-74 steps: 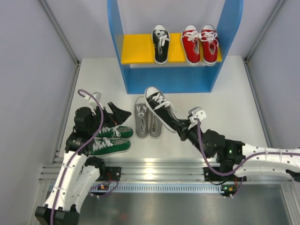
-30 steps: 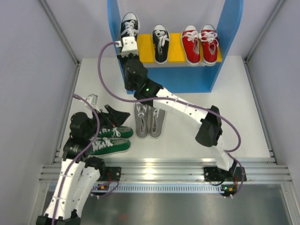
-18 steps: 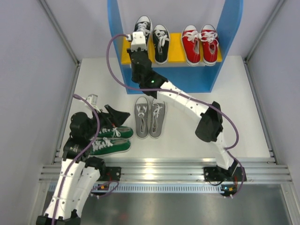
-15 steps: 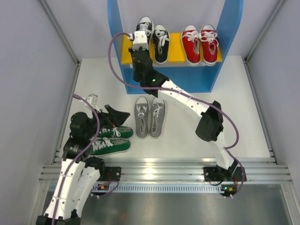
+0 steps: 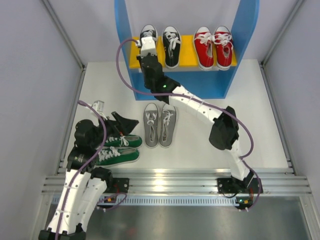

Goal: Place and organize the shoes onto the shoe shelf

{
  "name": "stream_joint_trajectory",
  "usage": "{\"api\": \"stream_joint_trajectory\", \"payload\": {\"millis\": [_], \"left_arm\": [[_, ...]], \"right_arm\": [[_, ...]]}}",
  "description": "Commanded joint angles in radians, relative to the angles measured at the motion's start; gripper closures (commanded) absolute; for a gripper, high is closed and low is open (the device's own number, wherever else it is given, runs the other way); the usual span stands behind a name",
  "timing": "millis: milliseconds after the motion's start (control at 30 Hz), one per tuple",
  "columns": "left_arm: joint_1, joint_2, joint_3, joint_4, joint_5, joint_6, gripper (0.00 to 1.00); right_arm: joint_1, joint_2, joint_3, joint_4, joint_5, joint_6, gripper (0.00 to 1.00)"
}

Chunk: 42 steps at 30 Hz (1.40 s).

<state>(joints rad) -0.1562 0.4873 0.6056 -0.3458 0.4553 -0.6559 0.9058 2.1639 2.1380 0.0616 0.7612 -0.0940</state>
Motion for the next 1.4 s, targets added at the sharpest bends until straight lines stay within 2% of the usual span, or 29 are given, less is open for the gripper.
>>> {"api": "stream_joint_trajectory", "payload": {"millis": [0,500,700,767,833,1033,1133,1267,1367], "left_arm": [[0.000,0.002,0.000,0.027,0.010,0.002,0.01],[0.000,-0.010,0.003,0.007,0.000,0.016,0.01],[0.000,-0.015,0.010,-0.005,-0.003,0.022,0.01],[-0.002,-0.015,0.011,-0.006,-0.006,0.024,0.01],[-0.002,-0.018,0.011,-0.009,-0.006,0.022,0.01],[0.000,-0.024,0.014,-0.015,-0.013,0.024,0.01],[0.000,-0.023,0.017,-0.016,-0.015,0.022,0.01],[0.000,-0.012,0.028,-0.018,-0.024,0.021,0.01],[0.000,0.003,0.037,-0.018,-0.036,0.013,0.01]], "right_arm": [[-0.008,-0.050,0.039,0.129,-0.037,-0.007,1.00],[0.008,-0.045,0.046,0.156,0.079,-0.010,1.00],[0.012,-0.041,0.053,0.147,0.073,-0.001,1.00],[0.010,-0.044,0.046,0.145,0.053,0.003,0.88],[0.012,-0.058,0.031,0.145,0.038,0.014,0.65],[0.034,-0.125,-0.047,0.171,-0.025,-0.019,0.34],[0.061,-0.191,-0.116,0.231,-0.026,-0.056,0.26],[0.119,-0.320,-0.229,0.374,-0.060,-0.144,0.23],[0.171,-0.499,-0.364,0.458,-0.078,-0.211,0.22]]}}
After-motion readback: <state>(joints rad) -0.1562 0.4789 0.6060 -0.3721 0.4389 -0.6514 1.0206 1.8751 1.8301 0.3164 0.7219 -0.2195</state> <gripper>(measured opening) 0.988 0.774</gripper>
